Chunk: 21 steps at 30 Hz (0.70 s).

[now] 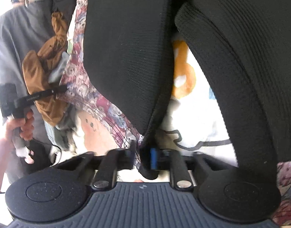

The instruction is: Fold clothes

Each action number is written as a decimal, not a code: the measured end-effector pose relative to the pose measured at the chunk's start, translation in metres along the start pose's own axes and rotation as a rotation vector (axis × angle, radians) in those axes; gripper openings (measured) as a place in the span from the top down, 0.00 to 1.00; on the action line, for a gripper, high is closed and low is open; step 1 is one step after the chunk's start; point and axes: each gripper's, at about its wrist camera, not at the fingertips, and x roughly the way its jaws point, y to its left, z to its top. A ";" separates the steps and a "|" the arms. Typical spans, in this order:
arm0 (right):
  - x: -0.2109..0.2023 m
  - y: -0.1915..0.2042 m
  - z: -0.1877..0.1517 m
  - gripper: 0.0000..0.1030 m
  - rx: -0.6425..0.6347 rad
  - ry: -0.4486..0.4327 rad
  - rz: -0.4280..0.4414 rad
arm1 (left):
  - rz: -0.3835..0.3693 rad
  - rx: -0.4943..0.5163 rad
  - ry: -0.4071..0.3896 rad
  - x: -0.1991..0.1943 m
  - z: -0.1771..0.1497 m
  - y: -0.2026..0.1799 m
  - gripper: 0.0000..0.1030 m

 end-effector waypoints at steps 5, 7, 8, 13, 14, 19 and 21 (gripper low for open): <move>0.006 0.007 -0.002 0.61 -0.074 0.020 -0.009 | -0.018 -0.014 -0.002 -0.009 -0.001 0.002 0.92; 0.008 0.008 -0.002 0.97 -0.099 0.042 -0.006 | -0.023 -0.015 -0.007 -0.011 -0.002 0.003 0.92; 0.007 0.007 -0.002 0.97 -0.095 0.055 0.001 | -0.026 -0.014 -0.008 -0.011 -0.001 0.002 0.92; -0.006 -0.002 0.004 0.97 -0.046 0.101 0.059 | -0.008 -0.005 -0.045 -0.015 0.004 -0.002 0.92; -0.009 -0.003 0.005 0.97 -0.035 0.109 0.071 | -0.006 -0.012 -0.049 -0.017 0.005 -0.003 0.93; -0.005 -0.012 0.006 0.95 -0.012 0.146 -0.017 | 0.035 0.021 -0.009 -0.003 0.006 -0.009 0.93; 0.000 -0.012 0.004 0.94 -0.020 0.165 -0.059 | 0.063 0.029 -0.004 0.005 0.006 -0.007 0.93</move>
